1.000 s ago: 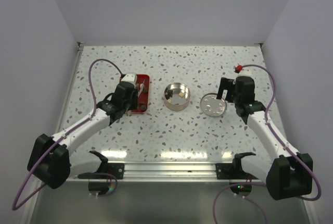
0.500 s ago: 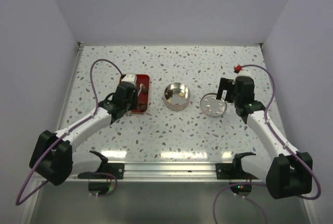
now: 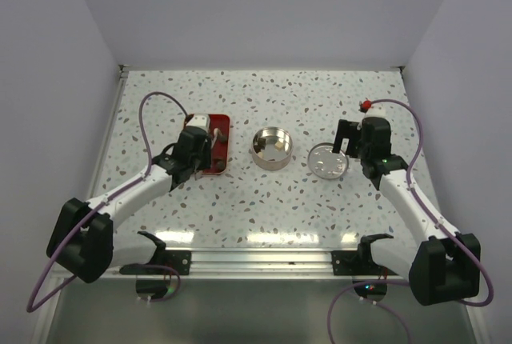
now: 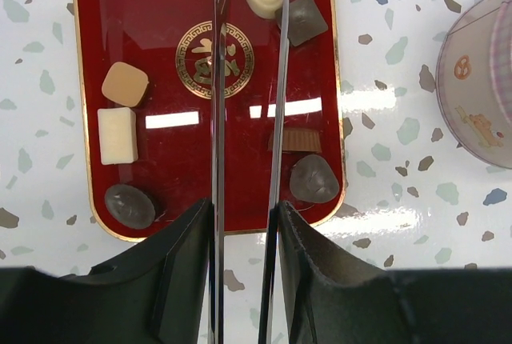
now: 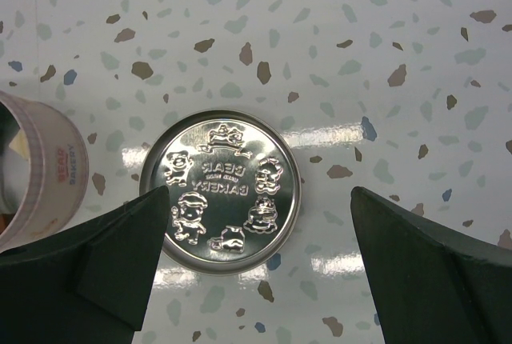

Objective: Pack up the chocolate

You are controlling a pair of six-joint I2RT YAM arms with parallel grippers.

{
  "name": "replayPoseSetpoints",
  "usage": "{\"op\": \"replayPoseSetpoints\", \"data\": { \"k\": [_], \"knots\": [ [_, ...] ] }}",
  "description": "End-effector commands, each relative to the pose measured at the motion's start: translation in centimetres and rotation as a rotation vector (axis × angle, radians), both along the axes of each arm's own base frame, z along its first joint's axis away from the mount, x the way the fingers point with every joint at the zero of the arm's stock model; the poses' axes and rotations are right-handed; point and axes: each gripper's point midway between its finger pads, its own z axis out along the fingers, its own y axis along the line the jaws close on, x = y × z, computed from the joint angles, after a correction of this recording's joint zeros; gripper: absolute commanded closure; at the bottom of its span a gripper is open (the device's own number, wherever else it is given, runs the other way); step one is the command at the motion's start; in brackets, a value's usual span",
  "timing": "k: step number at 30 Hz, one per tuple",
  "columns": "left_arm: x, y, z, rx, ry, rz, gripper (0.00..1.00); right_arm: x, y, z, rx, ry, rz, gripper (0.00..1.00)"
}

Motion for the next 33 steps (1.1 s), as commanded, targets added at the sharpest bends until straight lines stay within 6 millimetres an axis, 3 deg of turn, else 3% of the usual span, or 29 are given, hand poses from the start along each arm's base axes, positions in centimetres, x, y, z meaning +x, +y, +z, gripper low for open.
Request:
{"op": "replayPoseSetpoints", "data": {
  "k": [1,7,19,33],
  "knots": [
    [0.2,-0.2,0.2,-0.028,-0.025,-0.013,0.58,1.0,0.2,2.1,0.004,-0.054,0.007,0.01],
    [-0.7,-0.1,0.1,-0.045,-0.02,-0.015,0.59,1.0,0.3,2.1,0.009,-0.053,0.009,0.01],
    [0.1,-0.2,1.3,-0.023,-0.035,-0.026,0.59,0.9,0.2,2.2,0.006,-0.054,0.007,0.01],
    [0.0,2.6,0.9,0.035,-0.016,0.021,0.59,1.0,0.3,2.2,0.009,-0.057,0.007,0.01]
  ]
}}
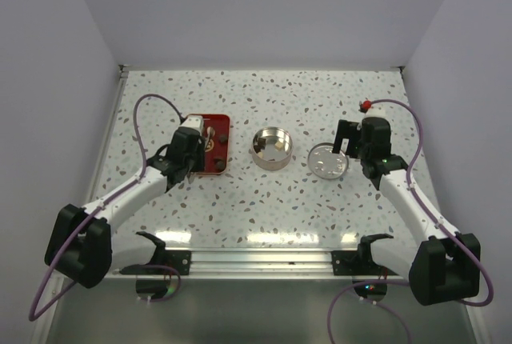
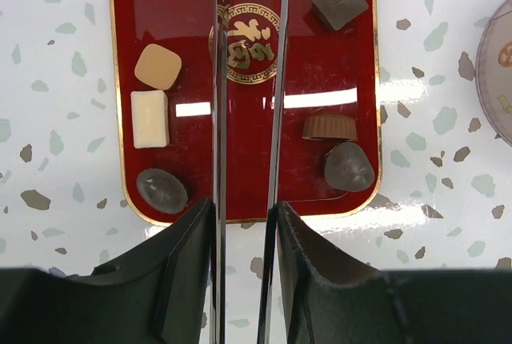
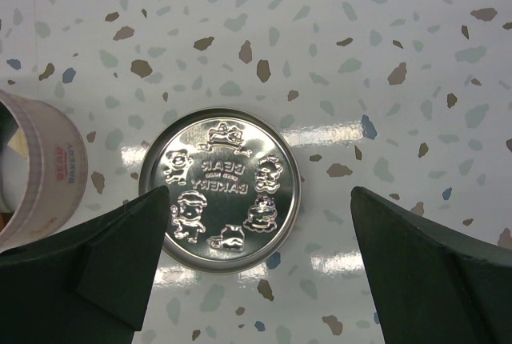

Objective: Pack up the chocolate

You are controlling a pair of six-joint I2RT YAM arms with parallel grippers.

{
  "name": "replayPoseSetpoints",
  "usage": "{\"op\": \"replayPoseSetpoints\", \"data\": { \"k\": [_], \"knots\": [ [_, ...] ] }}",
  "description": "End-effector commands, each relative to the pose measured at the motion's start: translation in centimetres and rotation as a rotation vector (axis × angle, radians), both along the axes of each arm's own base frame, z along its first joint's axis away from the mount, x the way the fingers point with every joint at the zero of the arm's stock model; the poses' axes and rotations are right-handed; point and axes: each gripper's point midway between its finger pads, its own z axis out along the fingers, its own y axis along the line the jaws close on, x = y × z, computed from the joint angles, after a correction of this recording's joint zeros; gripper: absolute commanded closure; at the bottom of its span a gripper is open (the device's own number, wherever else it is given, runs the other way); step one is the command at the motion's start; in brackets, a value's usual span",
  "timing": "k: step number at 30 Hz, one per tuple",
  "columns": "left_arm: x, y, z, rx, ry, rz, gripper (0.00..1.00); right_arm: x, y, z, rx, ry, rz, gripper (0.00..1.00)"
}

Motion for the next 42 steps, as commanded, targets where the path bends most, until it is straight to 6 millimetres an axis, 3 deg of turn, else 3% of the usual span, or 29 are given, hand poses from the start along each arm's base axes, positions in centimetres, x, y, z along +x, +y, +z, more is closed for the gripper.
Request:
{"op": "replayPoseSetpoints", "data": {
  "k": [1,17,23,29,34,40,42],
  "knots": [
    [0.7,0.6,1.5,0.01,-0.046,0.006,0.59,1.0,0.3,2.2,0.008,-0.058,0.007,0.01],
    [1.0,-0.7,1.5,-0.049,-0.049,-0.033,0.59,1.0,0.3,2.3,0.009,-0.057,0.011,0.01],
    [1.0,-0.3,1.6,-0.036,-0.051,-0.02,0.67,1.0,0.3,2.2,0.008,-0.056,0.009,0.01],
    [1.2,-0.2,3.6,-0.035,-0.086,-0.017,0.7,1.0,0.3,2.2,0.009,-0.057,0.011,0.01],
    [1.7,-0.7,7.0,-0.056,-0.149,-0.038,0.71,1.0,0.3,2.1,0.01,-0.054,0.01,0.01],
    [1.2,-1.8,8.7,-0.065,-0.172,-0.068,0.71,1.1,0.3,2.2,0.009,-0.056,0.011,0.01],
    [0.8,-3.0,9.2,-0.071,-0.18,-0.099,0.71,1.0,0.3,2.1,0.009,-0.054,0.011,0.01]
  ]
}}
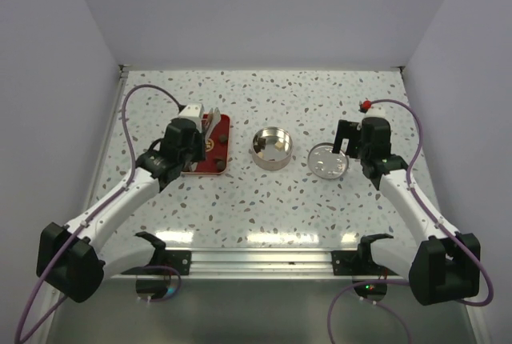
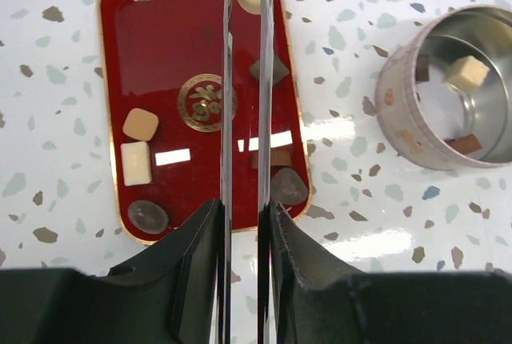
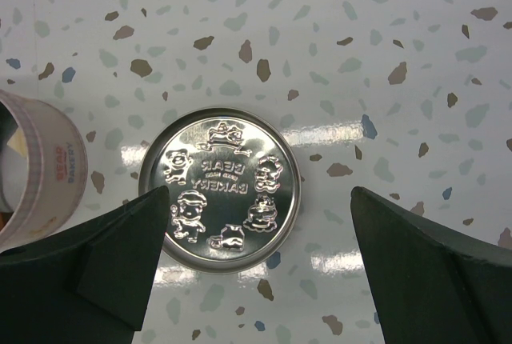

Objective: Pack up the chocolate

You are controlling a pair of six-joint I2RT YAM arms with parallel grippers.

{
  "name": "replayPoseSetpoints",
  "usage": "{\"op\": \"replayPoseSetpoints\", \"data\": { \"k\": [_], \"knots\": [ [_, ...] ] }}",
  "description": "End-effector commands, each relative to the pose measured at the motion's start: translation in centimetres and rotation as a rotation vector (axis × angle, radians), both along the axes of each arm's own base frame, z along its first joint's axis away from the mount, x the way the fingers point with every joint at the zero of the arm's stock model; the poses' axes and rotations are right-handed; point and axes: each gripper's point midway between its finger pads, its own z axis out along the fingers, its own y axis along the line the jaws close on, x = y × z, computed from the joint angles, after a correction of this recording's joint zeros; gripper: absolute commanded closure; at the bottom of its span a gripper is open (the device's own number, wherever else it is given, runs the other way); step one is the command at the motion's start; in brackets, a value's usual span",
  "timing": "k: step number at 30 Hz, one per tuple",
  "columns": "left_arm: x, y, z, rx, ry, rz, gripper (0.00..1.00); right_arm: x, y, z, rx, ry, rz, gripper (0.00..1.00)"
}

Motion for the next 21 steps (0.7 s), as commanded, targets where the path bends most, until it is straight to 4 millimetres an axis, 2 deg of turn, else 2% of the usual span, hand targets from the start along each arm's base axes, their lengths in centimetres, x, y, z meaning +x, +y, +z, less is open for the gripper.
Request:
{"op": "replayPoseSetpoints", "data": {
  "k": [1,3,5,6,10,14,18,21],
  "knots": [
    [-0.1,-1.8,2.7,-0.006,-0.059,-0.047,0.71,1.1,0.3,2.2,0.009,-0.055,0.01,0.01],
    [-0.7,-4.2,3.6,-0.009,-0.078,-0.092,0.71,1.1,0.3,2.2,0.009,-0.055,0.01,0.01],
    [-1.7,-6.6,3.4,0.002,-0.062,-0.15,0.71,1.1,0.3,2.1,0.007,-0.053,0.008,0.01],
    [-1.8,-7.6,4.1,-0.015,-0.07,-0.162,0.71,1.1,0.3,2.2,0.007,-0.054,0.008,0.01],
    [-3.1,-10.6,4.5,-0.027,-0.076,-0.228,0.71,1.0,0.2,2.3,0.003,-0.056,0.005,0.01],
    [-3.8,-12.6,4.6,-0.041,-0.076,-0.266,0.71,1.1,0.3,2.2,0.006,-0.056,0.008,0.01],
    [-4.3,-13.7,3.7,-0.031,-0.054,-0.291,0.7,1.1,0.3,2.2,0.007,-0.054,0.01,0.01],
    [-4.7,-14.3,3.6,-0.031,-0.048,-0.305,0.65,1.1,0.3,2.2,0.006,-0.056,0.008,0.01]
  ]
}}
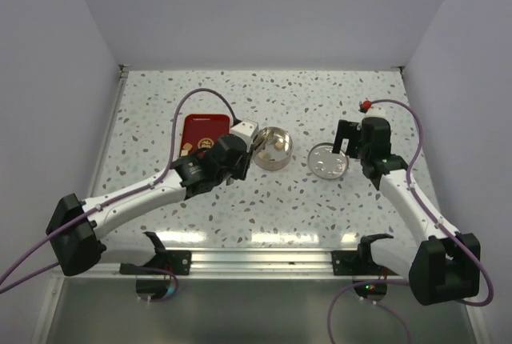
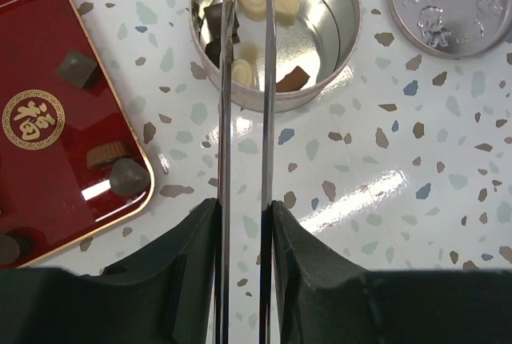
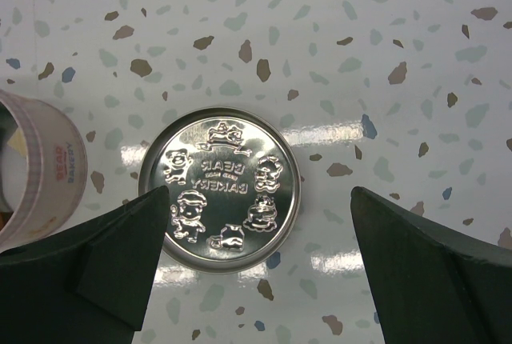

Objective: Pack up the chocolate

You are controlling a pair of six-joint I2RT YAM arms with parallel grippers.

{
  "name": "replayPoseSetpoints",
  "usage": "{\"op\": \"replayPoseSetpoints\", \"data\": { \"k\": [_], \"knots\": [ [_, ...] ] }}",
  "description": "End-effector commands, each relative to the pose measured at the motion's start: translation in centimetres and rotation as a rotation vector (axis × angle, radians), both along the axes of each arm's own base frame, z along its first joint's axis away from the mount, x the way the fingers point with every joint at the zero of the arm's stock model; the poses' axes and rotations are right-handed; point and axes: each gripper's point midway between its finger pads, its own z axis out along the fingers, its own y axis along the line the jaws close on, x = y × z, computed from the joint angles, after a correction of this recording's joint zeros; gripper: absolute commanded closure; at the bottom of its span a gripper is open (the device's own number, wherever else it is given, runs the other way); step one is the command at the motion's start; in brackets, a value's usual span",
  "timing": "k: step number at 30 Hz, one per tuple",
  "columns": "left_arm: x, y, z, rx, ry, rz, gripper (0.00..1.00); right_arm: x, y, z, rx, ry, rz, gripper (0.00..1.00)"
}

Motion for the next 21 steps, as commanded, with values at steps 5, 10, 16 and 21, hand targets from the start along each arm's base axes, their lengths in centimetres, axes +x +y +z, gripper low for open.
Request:
{"op": "replayPoseSetpoints", "data": {
  "k": [5,10,16,21],
  "knots": [
    [0.8,-1.3,2.8,-0.059,-0.056,0.021,0.6,1.1,0.3,2.2,0.008,-0.055,0.008,0.01],
    [0.8,-1.4,2.7,-0.058,-0.053,0.021,0.59,1.1,0.3,2.1,0.007,-0.053,0.009,0.01],
    [1.1,-0.3,3.0,-0.037,-0.073,0.065,0.6,1.1,0.2,2.1,0.004,-0.054,0.006,0.01],
    [1.7,2.5,4.6,-0.043,-0.106,0.124,0.6,1.0,0.2,2.2,0.004,-0.055,0.005,0.01]
  ]
}}
